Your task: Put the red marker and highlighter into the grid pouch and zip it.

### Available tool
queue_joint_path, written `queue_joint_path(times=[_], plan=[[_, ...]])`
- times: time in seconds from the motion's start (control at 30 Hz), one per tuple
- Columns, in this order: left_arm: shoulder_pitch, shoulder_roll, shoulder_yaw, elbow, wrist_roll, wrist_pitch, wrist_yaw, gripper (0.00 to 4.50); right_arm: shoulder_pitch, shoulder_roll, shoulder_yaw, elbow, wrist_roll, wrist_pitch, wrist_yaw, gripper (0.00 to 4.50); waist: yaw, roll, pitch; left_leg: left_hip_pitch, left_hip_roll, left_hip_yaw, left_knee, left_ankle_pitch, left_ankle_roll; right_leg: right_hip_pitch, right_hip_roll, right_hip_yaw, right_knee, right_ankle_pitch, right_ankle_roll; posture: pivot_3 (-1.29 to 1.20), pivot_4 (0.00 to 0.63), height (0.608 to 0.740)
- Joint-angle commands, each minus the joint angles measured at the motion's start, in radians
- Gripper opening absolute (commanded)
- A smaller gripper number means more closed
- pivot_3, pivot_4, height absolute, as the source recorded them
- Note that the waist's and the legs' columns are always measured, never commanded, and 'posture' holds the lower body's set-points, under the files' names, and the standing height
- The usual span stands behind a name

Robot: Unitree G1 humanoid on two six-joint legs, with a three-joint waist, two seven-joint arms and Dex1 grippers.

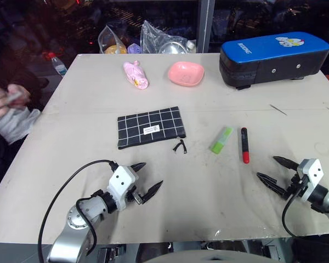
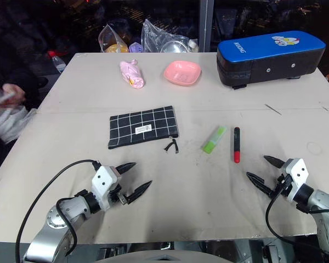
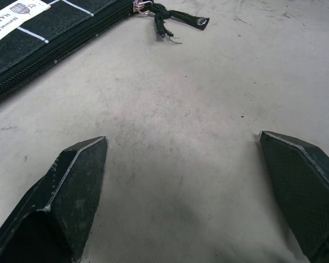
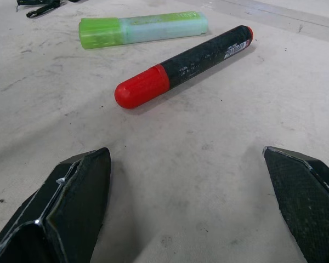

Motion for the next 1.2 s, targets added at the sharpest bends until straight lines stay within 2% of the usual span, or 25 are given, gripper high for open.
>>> queue_joint_path(times=[0.03, 0.73, 0.97, 1.2], plan=[[0.005, -0.003, 0.003, 0.002, 0.000, -0.010, -0.002, 4.48, -0.005, -0.015, -0.039, 0.003, 0.013, -0.022, 0.010, 4.50, 0.000, 0.000, 0.000, 0.000, 0.000, 0.000, 0.000, 0.000, 0.000, 0.000, 0.000, 0.000, 0.000, 0.000, 0.000, 0.00, 0.150, 0.717], [0.046, -0.002, 0.034, 0.015, -0.037, -0.054, -0.023, 4.48, -0.018, -0.019, -0.021, 0.016, 0.004, -0.041, 0.042, 4.50, 0.000, 0.000, 0.000, 0.000, 0.000, 0.000, 0.000, 0.000, 0.000, 0.000, 0.000, 0.000, 0.000, 0.000, 0.000, 0.00, 0.150, 0.717], [0.060, 0.028, 0.174, 0.049, -0.138, -0.078, -0.091, 4.48, -0.021, 0.006, 0.020, -0.090, 0.058, -0.017, 0.098, 4.50, -0.001, -0.001, 0.001, 0.000, 0.000, 0.000, 0.000, 0.000, 0.000, 0.000, 0.001, 0.000, 0.000, 0.001, 0.001, 0.00, 0.150, 0.717], [-0.001, 0.128, 0.349, 0.259, -0.145, -0.171, -0.170, 4.48, -0.083, 0.035, 0.124, -0.261, 0.093, 0.071, 0.086, 4.50, 0.000, -0.002, 0.003, 0.000, 0.001, 0.000, 0.001, 0.000, 0.000, 0.000, 0.000, -0.005, 0.000, 0.000, 0.000, 0.00, 0.150, 0.717]])
